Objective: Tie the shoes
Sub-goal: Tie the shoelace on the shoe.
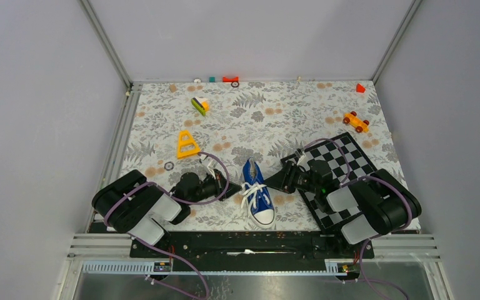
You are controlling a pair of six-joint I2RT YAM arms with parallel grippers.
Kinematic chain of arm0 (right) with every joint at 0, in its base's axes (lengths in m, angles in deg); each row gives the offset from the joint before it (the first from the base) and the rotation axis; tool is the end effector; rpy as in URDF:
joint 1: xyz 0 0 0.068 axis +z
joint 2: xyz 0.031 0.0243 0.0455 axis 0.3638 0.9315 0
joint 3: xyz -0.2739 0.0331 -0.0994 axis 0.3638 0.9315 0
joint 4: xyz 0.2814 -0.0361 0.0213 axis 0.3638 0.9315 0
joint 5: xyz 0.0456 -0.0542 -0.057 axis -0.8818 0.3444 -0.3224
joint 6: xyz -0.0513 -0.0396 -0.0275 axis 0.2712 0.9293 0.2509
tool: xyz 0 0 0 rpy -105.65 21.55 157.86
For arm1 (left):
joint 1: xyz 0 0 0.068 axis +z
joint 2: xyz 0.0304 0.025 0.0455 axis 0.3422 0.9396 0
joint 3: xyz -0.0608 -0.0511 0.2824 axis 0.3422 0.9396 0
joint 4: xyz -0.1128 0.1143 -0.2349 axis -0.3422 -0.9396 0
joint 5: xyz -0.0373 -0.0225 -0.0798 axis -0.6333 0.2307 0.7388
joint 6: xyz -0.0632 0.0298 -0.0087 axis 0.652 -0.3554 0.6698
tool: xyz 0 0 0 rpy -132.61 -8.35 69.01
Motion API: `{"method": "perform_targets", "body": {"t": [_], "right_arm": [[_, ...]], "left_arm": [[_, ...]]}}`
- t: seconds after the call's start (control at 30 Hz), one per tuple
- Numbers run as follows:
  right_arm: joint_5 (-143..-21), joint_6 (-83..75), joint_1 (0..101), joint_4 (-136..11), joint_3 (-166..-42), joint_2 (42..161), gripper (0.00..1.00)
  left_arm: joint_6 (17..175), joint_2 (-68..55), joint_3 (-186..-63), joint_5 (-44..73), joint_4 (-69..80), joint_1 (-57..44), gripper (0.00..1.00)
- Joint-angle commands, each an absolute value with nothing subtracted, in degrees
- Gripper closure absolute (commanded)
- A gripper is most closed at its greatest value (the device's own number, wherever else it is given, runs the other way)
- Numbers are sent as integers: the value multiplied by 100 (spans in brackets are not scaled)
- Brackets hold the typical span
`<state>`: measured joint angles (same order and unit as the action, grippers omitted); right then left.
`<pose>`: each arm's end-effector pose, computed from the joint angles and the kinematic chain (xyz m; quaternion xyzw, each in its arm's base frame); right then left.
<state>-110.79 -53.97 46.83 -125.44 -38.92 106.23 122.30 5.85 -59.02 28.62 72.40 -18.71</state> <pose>0.2043 0.1350 0.1249 0.0150 0.7687 0.5722 0.2854 0.1696 -0.1640 0.1150 0.1275 0.7619 -0.4999 0.3916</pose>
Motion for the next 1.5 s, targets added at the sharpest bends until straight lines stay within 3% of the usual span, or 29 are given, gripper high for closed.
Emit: {"method": "perform_targets", "body": {"t": [0.0,0.53,0.9,1.47], "right_arm": [[-11249,-5394,4647,-13050,-3916,10826,54],[-11285,-5445,4654,-13197,-3942,10945,70],[-11250,-5516,4645,-13210,-3927,10953,100],[-10695,-5534,4440,-13182,-3549,10662,100]], "left_arm": [[12142,443,-5990,2890,7430,-1844,100],[12151,527,-6007,2908,7500,-1844,100],[12124,438,-5957,2868,7470,-1848,100],[12046,30,-5547,2722,7350,-1503,100]]}}
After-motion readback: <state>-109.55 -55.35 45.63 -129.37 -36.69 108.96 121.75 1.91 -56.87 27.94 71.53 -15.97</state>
